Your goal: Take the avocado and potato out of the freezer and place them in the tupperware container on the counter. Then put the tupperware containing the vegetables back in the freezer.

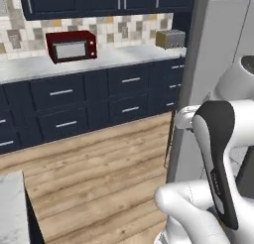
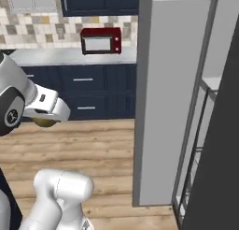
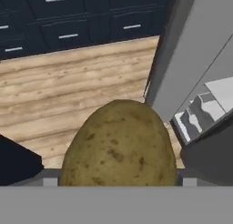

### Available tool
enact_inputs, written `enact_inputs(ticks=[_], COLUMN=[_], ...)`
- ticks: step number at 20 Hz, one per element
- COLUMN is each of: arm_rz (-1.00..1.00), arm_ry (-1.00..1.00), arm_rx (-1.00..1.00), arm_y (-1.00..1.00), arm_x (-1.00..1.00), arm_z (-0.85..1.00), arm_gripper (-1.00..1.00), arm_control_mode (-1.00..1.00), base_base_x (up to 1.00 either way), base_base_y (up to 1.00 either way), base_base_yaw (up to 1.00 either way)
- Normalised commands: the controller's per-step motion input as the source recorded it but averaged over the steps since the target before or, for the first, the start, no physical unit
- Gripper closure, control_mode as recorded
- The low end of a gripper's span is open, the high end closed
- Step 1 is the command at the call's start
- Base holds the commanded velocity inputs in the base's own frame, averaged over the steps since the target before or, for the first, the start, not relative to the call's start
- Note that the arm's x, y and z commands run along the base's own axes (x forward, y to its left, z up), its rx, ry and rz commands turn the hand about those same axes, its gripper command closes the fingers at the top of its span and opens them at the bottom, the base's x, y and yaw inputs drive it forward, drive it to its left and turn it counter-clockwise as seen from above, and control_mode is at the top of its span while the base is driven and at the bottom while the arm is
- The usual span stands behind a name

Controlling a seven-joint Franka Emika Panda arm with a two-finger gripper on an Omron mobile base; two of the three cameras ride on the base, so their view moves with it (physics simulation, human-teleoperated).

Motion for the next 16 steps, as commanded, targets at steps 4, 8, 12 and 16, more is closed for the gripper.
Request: enact_inputs(ticks=[4, 8, 12, 16], arm_rz=[0.00, 0.00, 0.00, 0.00], arm_ry=[0.00, 0.00, 0.00, 0.00], arm_rx=[0.00, 0.00, 0.00, 0.00], arm_y=[0.00, 0.00, 0.00, 0.00], arm_x=[0.00, 0.00, 0.00, 0.00], arm_z=[0.00, 0.00, 0.00, 0.00], arm_gripper=[1.00, 1.00, 1.00, 1.00], arm_control_mode=[1.00, 1.00, 1.00, 1.00], base_base_x=[0.01, 0.72, 1.00, 1.00], base_base_y=[0.00, 0.00, 0.05, 0.16], base_base_yaw=[0.72, 0.40, 0.15, 0.06])
